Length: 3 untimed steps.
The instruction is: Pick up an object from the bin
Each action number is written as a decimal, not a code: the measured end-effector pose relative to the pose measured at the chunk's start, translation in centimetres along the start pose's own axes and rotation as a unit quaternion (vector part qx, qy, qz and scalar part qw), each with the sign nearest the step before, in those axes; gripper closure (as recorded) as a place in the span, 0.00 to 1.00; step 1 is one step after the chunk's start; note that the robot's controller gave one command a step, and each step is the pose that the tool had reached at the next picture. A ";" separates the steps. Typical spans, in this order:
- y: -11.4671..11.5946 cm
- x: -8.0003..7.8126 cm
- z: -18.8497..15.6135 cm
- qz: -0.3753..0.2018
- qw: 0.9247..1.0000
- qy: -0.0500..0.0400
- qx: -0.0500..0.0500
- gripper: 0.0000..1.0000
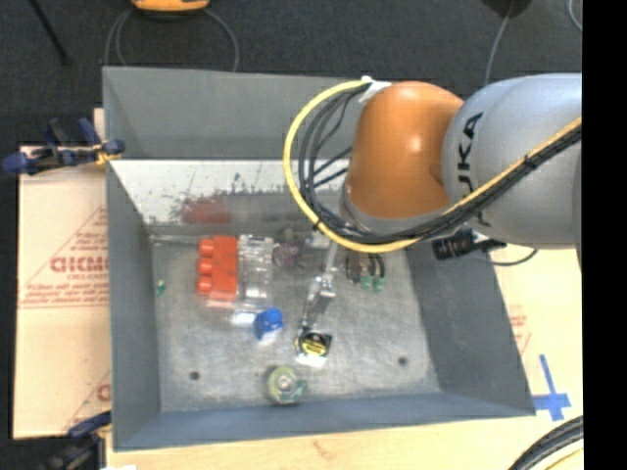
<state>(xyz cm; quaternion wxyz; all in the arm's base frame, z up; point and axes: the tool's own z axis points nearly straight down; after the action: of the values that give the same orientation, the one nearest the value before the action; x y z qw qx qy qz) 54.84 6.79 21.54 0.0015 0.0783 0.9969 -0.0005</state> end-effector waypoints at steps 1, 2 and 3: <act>0.3 2.4 12.8 -0.126 0.992 -0.005 -0.002 0.00; 0.2 2.8 13.4 -0.125 0.992 0.000 -0.001 1.00; 2.9 0.1 2.9 -0.064 0.998 -0.004 -0.002 1.00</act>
Offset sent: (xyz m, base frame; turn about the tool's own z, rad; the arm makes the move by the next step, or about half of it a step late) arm -0.0302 0.0067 -0.1454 -0.2542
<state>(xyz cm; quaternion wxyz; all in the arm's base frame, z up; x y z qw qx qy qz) 55.22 9.64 18.59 0.0061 0.0142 0.9999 0.0016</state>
